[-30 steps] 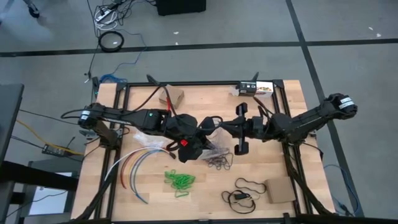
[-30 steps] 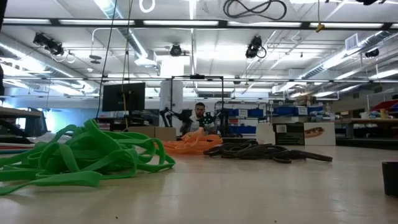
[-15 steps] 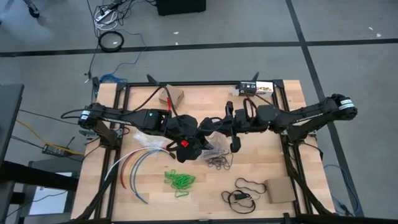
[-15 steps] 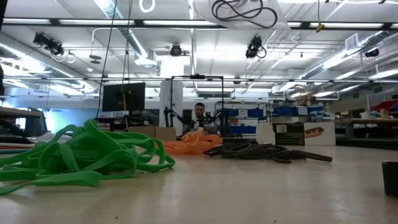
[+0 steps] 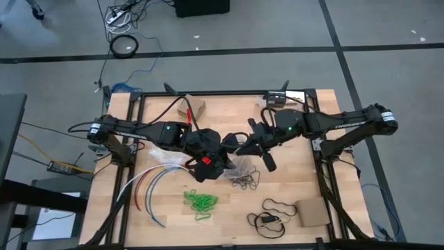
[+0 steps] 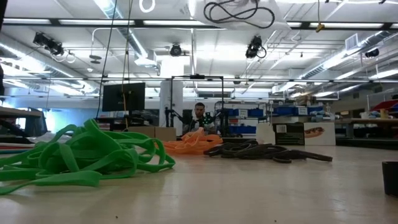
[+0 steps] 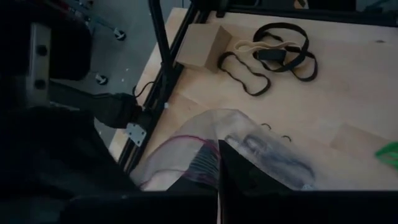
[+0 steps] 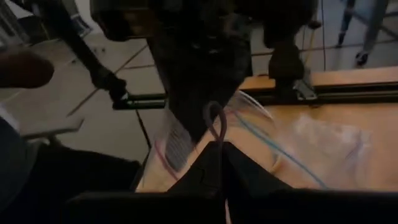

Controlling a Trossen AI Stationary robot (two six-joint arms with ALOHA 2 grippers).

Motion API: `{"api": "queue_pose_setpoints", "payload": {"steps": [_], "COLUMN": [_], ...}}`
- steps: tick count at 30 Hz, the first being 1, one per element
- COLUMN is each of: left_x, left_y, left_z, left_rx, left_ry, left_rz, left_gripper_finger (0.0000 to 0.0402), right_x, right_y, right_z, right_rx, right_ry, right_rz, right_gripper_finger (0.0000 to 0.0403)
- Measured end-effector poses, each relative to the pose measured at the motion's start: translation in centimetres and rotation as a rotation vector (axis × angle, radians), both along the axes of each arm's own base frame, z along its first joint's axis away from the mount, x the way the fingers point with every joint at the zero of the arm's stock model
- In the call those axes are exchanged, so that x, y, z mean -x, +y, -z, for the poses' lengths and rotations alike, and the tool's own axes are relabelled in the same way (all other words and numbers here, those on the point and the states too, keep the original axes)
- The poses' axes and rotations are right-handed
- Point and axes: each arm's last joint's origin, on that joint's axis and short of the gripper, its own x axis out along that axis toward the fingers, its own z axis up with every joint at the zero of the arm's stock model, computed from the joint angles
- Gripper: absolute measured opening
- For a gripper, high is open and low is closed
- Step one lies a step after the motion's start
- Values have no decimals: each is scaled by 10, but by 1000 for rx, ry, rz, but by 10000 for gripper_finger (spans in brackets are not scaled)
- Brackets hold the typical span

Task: Sort rubber bands
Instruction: Put the purple rubber band into the transparent zip bag

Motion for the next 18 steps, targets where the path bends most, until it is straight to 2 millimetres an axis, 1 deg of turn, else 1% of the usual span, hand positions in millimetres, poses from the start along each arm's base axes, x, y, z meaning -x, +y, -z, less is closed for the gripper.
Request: {"api": "queue_pose_setpoints", "payload": {"steps": [4, 10, 13, 18], "left_x": [-2, -8, -7, -6], "left_y": [0, -1, -1, 0], "left_z": [5, 16, 19, 19], "left_rx": [23, 36, 32, 25], "left_ry": [32, 88, 114, 124], "left_rz": [22, 26, 24, 17], "left_gripper_finger": [0, 0, 0, 0], "right_x": [-8, -25, -27, -21], "right_y": [2, 3, 3, 3], "right_z": [5, 14, 9, -3], "right_rx": [10, 47, 74, 100], "right_ry": [62, 126, 121, 128], "right_rz": [-67, -82, -88, -89], "right_gripper_finger": [30, 100, 138, 195]}}
